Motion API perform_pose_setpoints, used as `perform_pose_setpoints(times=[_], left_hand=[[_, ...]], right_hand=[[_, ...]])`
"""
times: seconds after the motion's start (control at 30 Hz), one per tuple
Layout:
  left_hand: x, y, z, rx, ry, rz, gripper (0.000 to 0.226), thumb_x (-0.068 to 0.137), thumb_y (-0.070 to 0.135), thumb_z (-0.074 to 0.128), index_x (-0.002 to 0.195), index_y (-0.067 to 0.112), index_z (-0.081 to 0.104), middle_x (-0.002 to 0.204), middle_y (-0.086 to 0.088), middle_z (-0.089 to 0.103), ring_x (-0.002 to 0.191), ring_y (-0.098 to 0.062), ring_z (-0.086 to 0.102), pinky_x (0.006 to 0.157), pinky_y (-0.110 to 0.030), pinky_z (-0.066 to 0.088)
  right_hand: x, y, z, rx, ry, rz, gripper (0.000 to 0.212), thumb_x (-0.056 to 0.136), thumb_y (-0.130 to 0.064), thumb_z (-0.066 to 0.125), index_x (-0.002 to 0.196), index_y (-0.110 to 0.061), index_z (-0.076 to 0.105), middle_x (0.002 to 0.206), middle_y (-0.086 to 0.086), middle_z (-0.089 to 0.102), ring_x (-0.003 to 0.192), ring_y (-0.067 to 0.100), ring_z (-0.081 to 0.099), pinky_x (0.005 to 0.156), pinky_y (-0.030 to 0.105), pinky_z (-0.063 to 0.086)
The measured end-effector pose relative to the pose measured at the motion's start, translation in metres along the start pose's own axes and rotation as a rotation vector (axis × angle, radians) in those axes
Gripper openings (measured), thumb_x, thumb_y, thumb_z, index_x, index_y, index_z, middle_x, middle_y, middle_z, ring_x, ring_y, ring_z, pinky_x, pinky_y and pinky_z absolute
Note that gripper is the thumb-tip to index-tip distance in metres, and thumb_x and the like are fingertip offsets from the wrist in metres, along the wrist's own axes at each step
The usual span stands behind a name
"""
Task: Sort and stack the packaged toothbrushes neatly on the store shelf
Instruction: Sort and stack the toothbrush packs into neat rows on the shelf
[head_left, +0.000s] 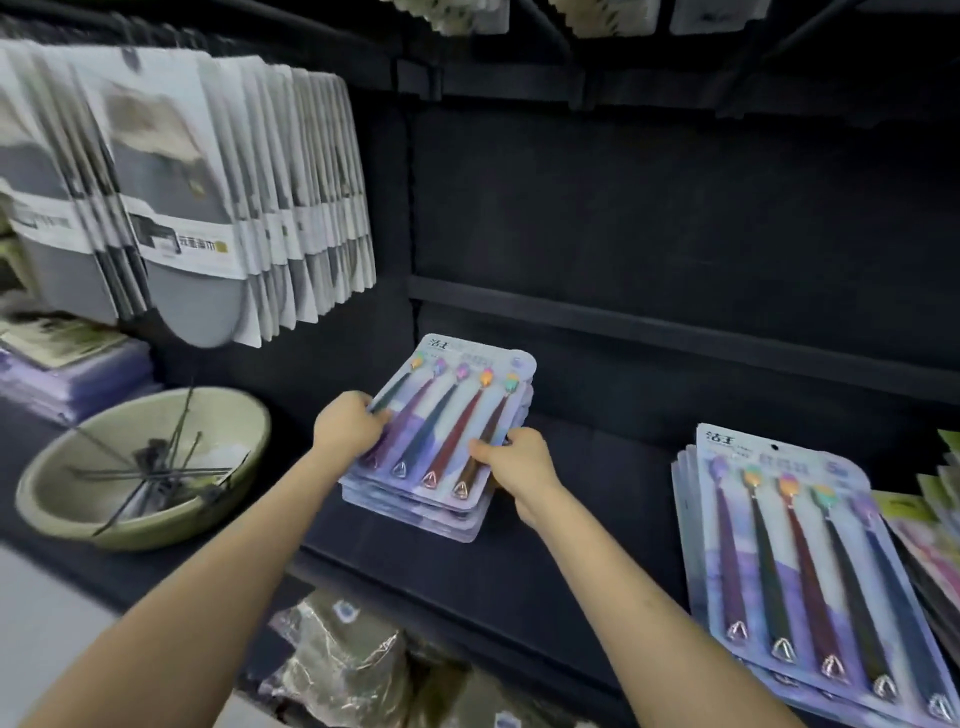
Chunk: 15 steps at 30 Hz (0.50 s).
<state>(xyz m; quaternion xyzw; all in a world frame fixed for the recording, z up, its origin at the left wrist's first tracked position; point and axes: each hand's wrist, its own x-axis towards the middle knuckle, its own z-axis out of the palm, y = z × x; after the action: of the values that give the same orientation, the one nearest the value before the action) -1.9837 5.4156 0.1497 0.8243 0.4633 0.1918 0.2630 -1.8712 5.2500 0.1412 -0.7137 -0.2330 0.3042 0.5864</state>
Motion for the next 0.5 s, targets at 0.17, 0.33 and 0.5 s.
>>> perform_pose_setpoints(times=[0.17, 0.33, 0.5], left_hand=[[0.01, -0.012, 0.01, 0.019, 0.004, -0.013, 0.027, 0.093, 0.026, 0.055, 0.072, 0.009, 0.053, 0.078, -0.011, 0.059, 0.083, -0.034, 0.058, 0.068, -0.032, 0.04], [0.012, -0.018, 0.014, -0.044, -0.028, 0.016, 0.02, 0.095, 0.026, 0.052, 0.091, 0.007, 0.059, 0.085, -0.01, 0.061, 0.08, -0.029, 0.054, 0.068, -0.03, 0.039], [0.009, -0.018, 0.013, -0.08, -0.062, 0.033, 0.018, 0.095, 0.024, 0.051, 0.091, 0.008, 0.059, 0.082, -0.006, 0.06, 0.081, -0.027, 0.056, 0.067, -0.03, 0.037]], right_hand=[[0.01, 0.004, 0.008, -0.166, 0.035, 0.036, 0.025, 0.082, -0.012, 0.065, 0.097, 0.008, 0.066, 0.095, 0.023, 0.069, 0.074, 0.026, 0.062, 0.063, 0.037, 0.049], [0.008, 0.005, 0.01, -0.215, 0.053, 0.034, 0.03, 0.081, -0.016, 0.062, 0.098, 0.008, 0.065, 0.094, 0.022, 0.07, 0.069, 0.025, 0.06, 0.066, 0.041, 0.053], [0.001, 0.008, 0.008, -0.153, 0.06, 0.037, 0.021, 0.082, -0.011, 0.061, 0.089, 0.008, 0.065, 0.08, 0.015, 0.062, 0.068, 0.023, 0.056, 0.061, 0.036, 0.046]])
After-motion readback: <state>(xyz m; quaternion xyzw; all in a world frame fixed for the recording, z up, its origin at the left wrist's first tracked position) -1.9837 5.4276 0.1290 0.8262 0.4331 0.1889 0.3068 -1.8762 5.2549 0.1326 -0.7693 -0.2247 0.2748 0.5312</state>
